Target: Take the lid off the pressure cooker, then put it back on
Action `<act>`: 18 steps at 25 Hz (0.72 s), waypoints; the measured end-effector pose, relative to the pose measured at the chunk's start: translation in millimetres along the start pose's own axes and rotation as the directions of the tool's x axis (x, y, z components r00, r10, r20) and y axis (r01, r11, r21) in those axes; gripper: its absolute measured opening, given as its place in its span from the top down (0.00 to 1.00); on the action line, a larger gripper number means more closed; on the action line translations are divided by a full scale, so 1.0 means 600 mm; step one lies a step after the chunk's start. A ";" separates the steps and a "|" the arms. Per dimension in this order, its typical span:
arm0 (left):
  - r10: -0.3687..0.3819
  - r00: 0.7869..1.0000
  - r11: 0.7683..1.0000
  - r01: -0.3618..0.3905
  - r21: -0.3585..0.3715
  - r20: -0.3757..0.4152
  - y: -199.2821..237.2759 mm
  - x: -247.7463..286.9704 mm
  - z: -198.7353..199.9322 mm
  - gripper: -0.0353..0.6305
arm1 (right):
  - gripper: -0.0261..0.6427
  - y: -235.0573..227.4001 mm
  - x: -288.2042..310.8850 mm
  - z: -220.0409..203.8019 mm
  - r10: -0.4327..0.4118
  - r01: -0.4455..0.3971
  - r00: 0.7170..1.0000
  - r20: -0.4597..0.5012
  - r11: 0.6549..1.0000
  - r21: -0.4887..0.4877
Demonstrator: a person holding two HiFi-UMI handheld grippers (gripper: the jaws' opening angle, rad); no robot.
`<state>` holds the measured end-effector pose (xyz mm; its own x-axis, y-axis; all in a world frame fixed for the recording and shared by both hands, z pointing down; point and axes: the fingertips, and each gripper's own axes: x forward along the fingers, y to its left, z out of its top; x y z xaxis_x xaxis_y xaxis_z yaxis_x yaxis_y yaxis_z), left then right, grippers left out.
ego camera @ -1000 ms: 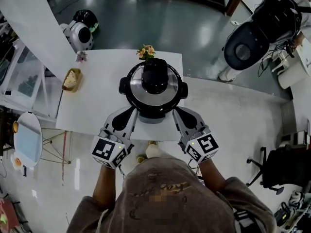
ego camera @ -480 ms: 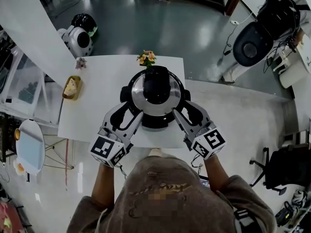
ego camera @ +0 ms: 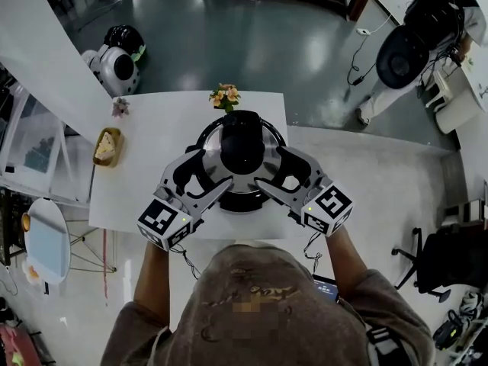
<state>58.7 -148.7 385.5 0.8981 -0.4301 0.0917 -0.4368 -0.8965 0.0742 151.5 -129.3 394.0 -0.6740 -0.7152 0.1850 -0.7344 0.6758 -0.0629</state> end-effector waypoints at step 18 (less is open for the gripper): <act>-0.222 0.948 0.963 0.251 0.103 -0.229 0.017 0.114 -0.033 0.51 | 0.50 -0.032 0.081 -0.026 0.148 -0.171 0.969 -0.197 0.979 -0.110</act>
<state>114.5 -185.2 412.4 0.9368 -0.1838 0.2976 -0.1902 -0.9817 -0.0077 134.2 -174.4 419.3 -0.7459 -0.5584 0.3630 -0.5948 0.8038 0.0143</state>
